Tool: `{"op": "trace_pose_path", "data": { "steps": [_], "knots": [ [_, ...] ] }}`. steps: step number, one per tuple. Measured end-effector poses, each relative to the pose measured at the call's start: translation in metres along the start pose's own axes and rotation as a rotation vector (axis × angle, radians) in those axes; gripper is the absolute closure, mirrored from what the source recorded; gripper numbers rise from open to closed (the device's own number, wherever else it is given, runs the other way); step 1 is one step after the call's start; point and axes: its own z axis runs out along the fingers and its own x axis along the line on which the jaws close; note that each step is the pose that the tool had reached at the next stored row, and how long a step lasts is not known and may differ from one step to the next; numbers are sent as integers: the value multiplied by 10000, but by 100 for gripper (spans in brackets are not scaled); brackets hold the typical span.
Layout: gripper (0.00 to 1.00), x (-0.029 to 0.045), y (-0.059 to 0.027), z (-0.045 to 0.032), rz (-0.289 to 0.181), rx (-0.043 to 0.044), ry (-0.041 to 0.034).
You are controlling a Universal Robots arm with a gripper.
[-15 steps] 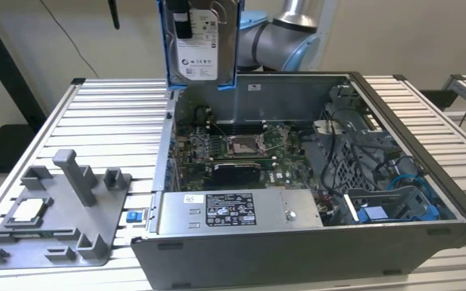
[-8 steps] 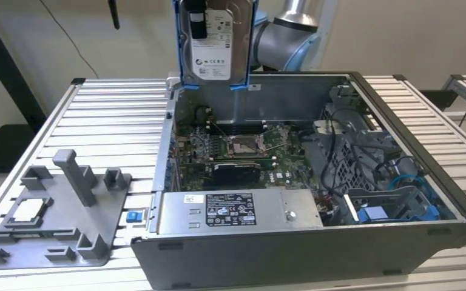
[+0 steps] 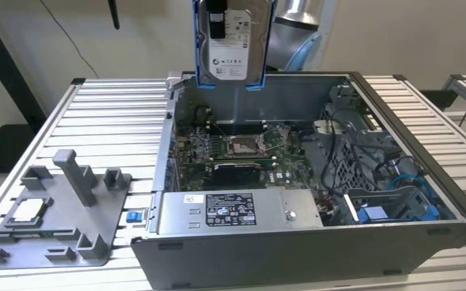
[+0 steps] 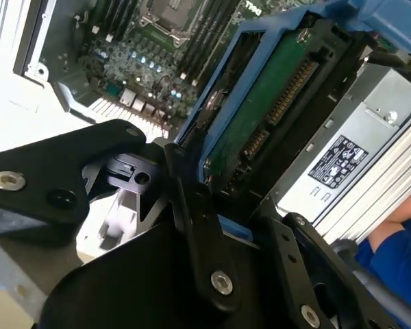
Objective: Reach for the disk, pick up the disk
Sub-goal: 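Pick up the disk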
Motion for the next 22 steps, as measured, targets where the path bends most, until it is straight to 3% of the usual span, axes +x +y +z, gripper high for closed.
{"op": "trace_pose_path", "data": {
  "steps": [22],
  "knots": [
    [100, -13, -625, 35, 0, -1, 0]
  ]
}}
